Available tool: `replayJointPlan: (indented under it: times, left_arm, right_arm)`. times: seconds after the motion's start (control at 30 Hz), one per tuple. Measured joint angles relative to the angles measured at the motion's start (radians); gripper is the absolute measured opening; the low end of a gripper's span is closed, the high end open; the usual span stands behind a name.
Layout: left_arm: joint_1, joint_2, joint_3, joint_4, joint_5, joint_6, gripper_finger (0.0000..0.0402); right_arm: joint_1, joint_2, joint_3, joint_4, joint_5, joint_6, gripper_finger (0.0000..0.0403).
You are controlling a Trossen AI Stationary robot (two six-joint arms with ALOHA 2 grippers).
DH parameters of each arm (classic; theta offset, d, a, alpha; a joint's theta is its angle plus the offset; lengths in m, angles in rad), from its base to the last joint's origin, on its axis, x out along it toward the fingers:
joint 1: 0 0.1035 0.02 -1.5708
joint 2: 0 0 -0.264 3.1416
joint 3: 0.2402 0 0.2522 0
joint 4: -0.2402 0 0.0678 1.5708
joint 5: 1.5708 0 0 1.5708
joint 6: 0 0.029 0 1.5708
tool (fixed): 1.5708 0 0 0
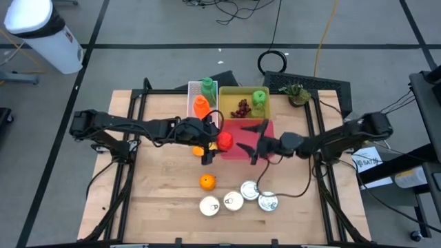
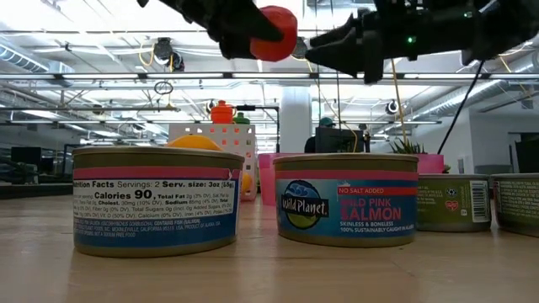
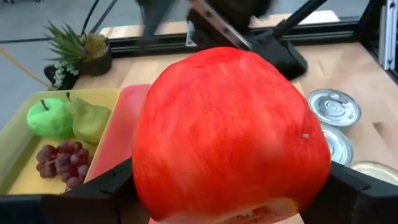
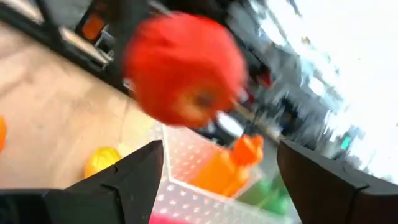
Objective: Pick & Place Food Item
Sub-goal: Put the red apple into the yellow bin
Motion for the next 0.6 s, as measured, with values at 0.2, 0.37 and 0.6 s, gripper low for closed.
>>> replayJointPlan:
  times: [0.2,0.37,0.6]
  left_arm:
    - [0.011,-0.001,0.0,0.017,0.05,-0.034,0.0304]
    - [0.014,-0.004,-0.002,-0.003,0.144,-0.05,0.0308]
    - [0.013,-0.004,-0.003,-0.026,0.155,-0.065,0.0306]
  right_arm:
    - [0.062,0.16,0.05,0.235,-0.001,-0.205,0.031]
    - [0.07,0.259,0.131,0.276,0.014,-0.316,0.0317]
    - [0.076,0.313,0.148,0.352,0.002,-0.386,0.0317]
